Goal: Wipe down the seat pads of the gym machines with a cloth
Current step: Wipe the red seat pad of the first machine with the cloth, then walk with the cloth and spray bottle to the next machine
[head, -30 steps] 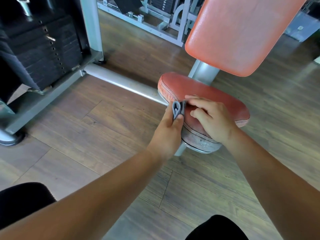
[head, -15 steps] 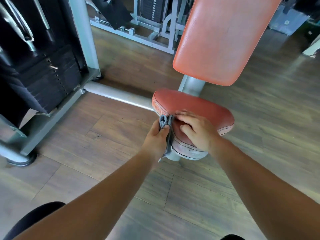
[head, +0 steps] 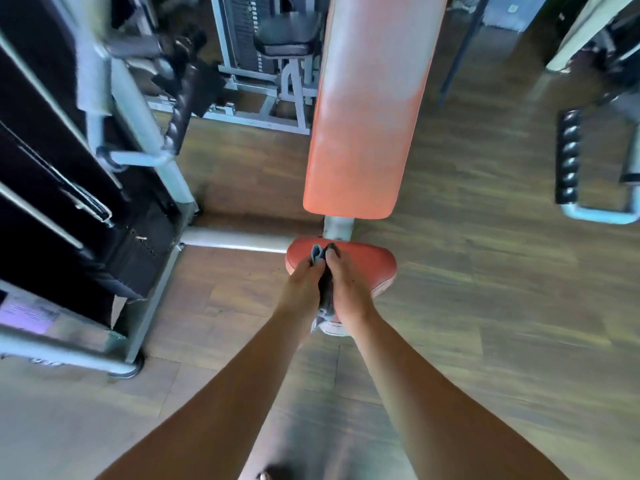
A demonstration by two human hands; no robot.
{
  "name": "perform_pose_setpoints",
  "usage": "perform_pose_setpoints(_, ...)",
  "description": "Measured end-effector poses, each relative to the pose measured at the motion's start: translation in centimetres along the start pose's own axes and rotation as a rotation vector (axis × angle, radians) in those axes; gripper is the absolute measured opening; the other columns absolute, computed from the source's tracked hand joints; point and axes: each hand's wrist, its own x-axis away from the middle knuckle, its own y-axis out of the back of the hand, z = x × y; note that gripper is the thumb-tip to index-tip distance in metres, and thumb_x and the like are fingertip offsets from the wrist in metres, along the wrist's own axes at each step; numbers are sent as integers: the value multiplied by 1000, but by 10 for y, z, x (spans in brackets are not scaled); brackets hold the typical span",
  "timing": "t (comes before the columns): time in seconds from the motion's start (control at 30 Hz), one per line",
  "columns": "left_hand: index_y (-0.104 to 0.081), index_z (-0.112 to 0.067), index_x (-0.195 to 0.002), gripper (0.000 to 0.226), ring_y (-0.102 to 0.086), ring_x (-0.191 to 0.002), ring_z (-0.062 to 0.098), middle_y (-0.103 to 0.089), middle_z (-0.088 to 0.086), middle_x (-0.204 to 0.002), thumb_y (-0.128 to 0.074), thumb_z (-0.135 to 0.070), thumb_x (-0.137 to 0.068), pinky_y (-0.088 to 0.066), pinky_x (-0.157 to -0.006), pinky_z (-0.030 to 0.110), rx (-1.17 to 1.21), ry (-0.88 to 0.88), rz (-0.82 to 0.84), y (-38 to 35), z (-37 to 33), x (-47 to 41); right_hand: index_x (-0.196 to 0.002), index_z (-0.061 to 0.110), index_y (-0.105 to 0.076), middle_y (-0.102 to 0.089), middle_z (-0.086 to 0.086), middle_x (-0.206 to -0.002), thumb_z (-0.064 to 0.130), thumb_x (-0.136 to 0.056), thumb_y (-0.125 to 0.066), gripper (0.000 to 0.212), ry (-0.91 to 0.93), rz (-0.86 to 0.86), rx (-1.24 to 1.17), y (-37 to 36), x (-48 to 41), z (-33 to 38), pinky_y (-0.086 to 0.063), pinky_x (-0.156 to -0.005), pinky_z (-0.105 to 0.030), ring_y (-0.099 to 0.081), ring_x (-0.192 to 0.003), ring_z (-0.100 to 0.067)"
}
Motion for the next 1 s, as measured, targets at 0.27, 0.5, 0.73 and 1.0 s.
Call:
perform_pose_setpoints(0.27,-68,-16,-133,61,-71,-117,23,-74,9,-129,-44,-63,-103,-58,-90,36,201,115,106,-35,-58,112,-119,40,-59,-72,-2,-108,61,-76,-70,48,95,-144,221,-7,75,74,-57,-97,-48,-71,-102,-22)
perform_pose_setpoints(0.5,-68,-9,-131,54,-69,-111,19,-72,7,-130,-45,-51,-107,-52,-86,33,-351,0,230,-34,-87,155,-102,25,-62,-68,5,-88,36,-92,-62,15,238,-326,432,23,131,95,-52,-75,-32,-66,-84,-17)
perform_pose_setpoints(0.73,-63,-6,-139,43,-62,-118,24,-65,12,-140,-52,-34,-109,-52,-102,36,-943,-237,476,-96,-76,156,-103,34,-64,-66,6,-78,53,-77,-60,32,227,-548,419,117,192,106,-55,-79,-46,-63,-78,-23)
perform_pose_setpoints(1.0,-73,-27,-124,41,-66,-114,17,-68,-8,-131,-78,-47,-89,-45,-78,20,-1364,-477,746,-271,-6,175,-117,30,-65,-73,-4,-100,42,-90,-65,29,182,-824,435,290,260,123,-54,-86,-38,-66,-98,-25)
